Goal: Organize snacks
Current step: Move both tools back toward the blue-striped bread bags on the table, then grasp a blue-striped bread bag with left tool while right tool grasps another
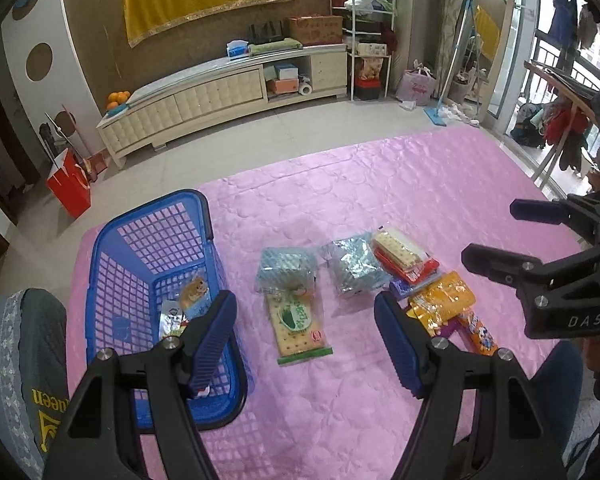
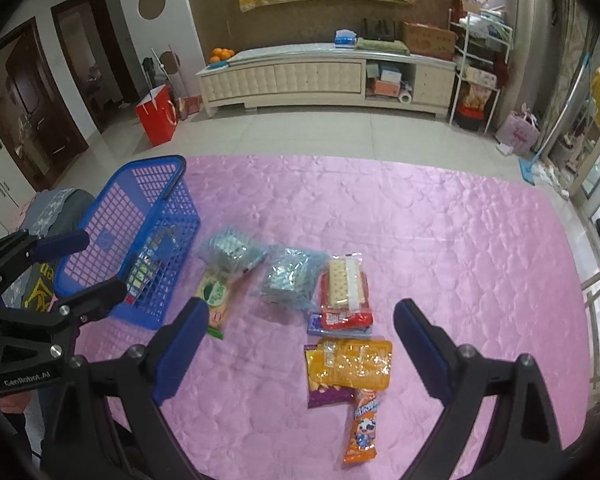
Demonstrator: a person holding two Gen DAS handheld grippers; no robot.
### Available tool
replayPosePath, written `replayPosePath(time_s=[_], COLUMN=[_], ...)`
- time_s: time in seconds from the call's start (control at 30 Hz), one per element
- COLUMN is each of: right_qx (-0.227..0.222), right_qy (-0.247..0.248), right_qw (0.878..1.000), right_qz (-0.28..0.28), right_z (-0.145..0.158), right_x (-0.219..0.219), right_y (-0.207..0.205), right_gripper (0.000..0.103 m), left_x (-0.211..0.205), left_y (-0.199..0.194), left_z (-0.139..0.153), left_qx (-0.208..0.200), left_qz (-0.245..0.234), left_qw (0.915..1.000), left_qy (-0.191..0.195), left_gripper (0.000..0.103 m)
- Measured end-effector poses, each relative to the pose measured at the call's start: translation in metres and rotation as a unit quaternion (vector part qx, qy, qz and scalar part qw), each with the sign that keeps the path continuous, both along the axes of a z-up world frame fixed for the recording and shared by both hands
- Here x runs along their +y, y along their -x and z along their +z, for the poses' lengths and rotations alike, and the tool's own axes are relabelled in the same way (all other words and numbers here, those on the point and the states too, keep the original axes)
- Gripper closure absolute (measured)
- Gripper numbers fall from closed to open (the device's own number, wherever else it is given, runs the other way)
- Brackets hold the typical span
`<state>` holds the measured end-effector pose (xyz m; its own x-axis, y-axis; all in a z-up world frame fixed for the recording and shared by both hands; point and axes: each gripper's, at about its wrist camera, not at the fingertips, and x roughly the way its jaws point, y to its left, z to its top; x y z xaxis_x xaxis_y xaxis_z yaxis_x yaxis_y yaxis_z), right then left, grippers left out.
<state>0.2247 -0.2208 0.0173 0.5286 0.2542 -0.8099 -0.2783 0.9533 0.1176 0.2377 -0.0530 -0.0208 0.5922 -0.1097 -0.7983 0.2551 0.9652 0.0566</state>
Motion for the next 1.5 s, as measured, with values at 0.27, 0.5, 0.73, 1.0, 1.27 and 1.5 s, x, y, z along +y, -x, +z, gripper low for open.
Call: replayPosePath(time_s=[0.27,0.5,0.73,1.0,1.27,1.5], right_qx=[0.042,0.109,0.155,0.182,0.202,0.207], right_qy=[-0.017,-0.054,-0.069,-0.055,-0.051,-0.042], right_qw=[0.999,0.993,0.985,0.982,0.978,0.977], right_qz=[0.005,-0.006,-0.018,-0.016,-0.02,-0.022], right_z=[-0.026,-0.06,-0.088,-0.104,-0.116,-0.121], right_x=[-0.003,-0.004,-0.001,0.006,0.006,0.002], right_y=[-0.036,-0.073,-0.096,-0.117,-0.128,-0.131], right_gripper=[0.015,0.025,0.029,0.033,0.034,0.034], left_x=[-0.009,-0.017,-0.022,-0.028,-0.036,-0.038], left_y=[-0.047,-0.092,-0.129,-0.161,-0.178,-0.187], left_z=[-0.019,-0.053,-0.083,-0.113,-0.146,-0.161], left_qx=[0.041,0.11,0.177,0.213,0.238,0.245], left_qz=[-0.005,-0.016,-0.04,-0.053,-0.064,-0.074], left_qw=[0.9991,0.9928,0.9816,0.9714,0.9624,0.9581], left_qy=[-0.01,-0.044,-0.057,-0.092,-0.115,-0.128], left_gripper=[0.034,0.05,0.05,0.05,0.051,0.047])
